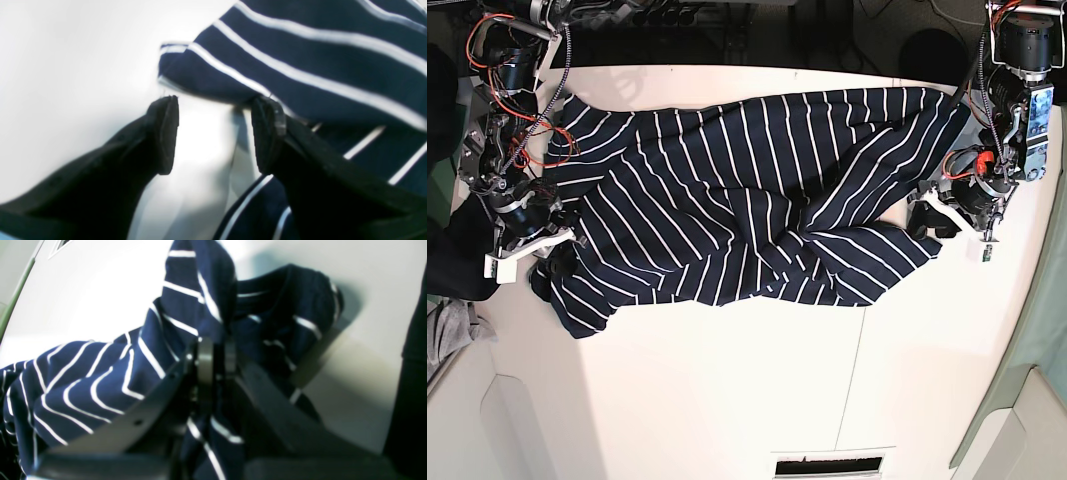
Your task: Layout the t-shirt on the table in an organized manner, then fold the t-shirt properly
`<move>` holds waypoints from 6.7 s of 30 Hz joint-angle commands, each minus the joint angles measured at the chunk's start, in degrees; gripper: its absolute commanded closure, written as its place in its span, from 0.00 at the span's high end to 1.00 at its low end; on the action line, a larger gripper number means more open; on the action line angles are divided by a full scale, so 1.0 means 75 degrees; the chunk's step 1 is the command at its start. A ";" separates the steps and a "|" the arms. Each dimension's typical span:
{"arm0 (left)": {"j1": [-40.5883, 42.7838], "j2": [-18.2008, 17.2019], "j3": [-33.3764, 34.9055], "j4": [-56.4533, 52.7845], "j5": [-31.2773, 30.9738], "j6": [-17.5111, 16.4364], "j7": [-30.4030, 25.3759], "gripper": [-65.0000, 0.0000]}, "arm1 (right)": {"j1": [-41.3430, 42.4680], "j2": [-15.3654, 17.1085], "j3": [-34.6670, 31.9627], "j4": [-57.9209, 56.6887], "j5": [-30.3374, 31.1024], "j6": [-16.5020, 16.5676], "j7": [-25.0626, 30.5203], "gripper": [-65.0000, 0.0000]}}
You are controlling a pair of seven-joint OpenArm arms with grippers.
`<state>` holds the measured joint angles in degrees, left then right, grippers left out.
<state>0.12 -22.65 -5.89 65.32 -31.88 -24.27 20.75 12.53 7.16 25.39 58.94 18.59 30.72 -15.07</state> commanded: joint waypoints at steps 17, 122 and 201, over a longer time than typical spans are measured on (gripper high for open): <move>-0.0682 0.0472 -0.0017 -0.0341 0.0213 -0.0052 -0.0309 0.00 | 0.0122 0.0076 0.0012 0.0149 0.0122 0.0108 0.0172 0.00; -0.1008 0.0367 0.0647 -0.0968 -0.3771 -0.2097 0.3442 0.30 | 0.1448 0.1961 -0.3972 -0.1489 -0.3483 -0.1341 0.2040 0.00; -0.0487 -0.2031 0.0647 -0.0968 -0.1912 -0.2097 0.2527 0.30 | 0.4389 0.1728 -0.3981 -0.3704 -0.1906 -0.1067 0.3238 0.41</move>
<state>-2.81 -36.38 -0.71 57.63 -46.13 -40.12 40.18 43.64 19.57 -4.62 30.41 3.86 22.74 7.99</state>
